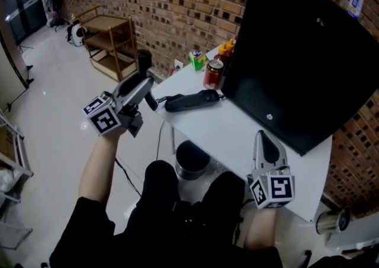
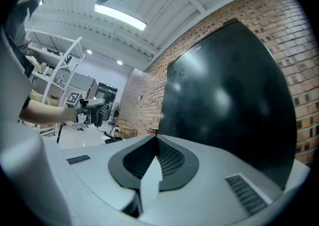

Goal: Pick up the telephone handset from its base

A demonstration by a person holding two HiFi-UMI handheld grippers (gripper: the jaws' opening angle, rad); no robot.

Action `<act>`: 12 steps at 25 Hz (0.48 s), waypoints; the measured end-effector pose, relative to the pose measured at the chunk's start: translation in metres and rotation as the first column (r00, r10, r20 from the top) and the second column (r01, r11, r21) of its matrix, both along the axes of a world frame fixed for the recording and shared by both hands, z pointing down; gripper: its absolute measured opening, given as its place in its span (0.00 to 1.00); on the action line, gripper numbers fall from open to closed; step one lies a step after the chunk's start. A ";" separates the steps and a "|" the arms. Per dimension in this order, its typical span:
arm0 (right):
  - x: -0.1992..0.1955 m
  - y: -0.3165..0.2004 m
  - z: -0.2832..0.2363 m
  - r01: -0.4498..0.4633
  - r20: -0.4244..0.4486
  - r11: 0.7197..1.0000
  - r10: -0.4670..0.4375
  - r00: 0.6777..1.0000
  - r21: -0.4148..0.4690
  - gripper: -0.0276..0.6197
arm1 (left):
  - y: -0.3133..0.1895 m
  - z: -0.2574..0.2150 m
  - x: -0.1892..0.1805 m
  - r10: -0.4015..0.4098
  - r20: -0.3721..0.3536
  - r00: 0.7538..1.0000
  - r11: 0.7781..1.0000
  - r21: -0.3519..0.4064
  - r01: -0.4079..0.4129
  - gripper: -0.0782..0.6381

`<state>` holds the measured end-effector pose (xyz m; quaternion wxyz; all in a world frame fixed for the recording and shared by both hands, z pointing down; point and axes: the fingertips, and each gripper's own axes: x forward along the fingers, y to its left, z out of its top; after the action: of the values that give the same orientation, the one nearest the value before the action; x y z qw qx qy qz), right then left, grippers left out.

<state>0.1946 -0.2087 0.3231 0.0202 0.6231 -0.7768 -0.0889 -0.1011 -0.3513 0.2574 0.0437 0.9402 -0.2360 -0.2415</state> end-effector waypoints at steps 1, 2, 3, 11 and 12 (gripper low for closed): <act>0.001 0.000 -0.002 0.004 -0.003 1.000 -0.004 1.000 0.003 0.06 | 0.000 -0.001 0.001 0.001 -0.011 1.000 1.000 0.004 -0.001 0.46; 0.002 0.000 -0.004 0.005 -0.005 1.000 -0.005 1.000 0.008 0.06 | 0.000 -0.002 0.001 0.003 -0.027 1.000 1.000 0.006 -0.003 0.46; 0.004 0.002 -0.005 0.006 0.000 1.000 -0.006 1.000 0.011 0.06 | 0.000 -0.002 0.001 0.001 -0.044 0.999 1.000 0.008 -0.001 0.46; 0.002 0.003 -0.011 0.008 0.033 0.999 -0.009 0.999 0.032 0.06 | 0.004 0.004 -0.010 0.005 -0.044 0.999 1.000 -0.005 -0.005 0.46; -0.001 0.002 -0.010 0.010 0.033 0.999 -0.011 0.999 0.032 0.06 | 0.004 0.006 -0.013 0.008 -0.041 0.999 1.000 -0.007 -0.008 0.46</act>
<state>0.1940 -0.2071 0.3127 -0.0031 0.6208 -0.7786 -0.0911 -0.1139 -0.3474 0.2630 0.0529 0.9359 -0.2320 -0.2598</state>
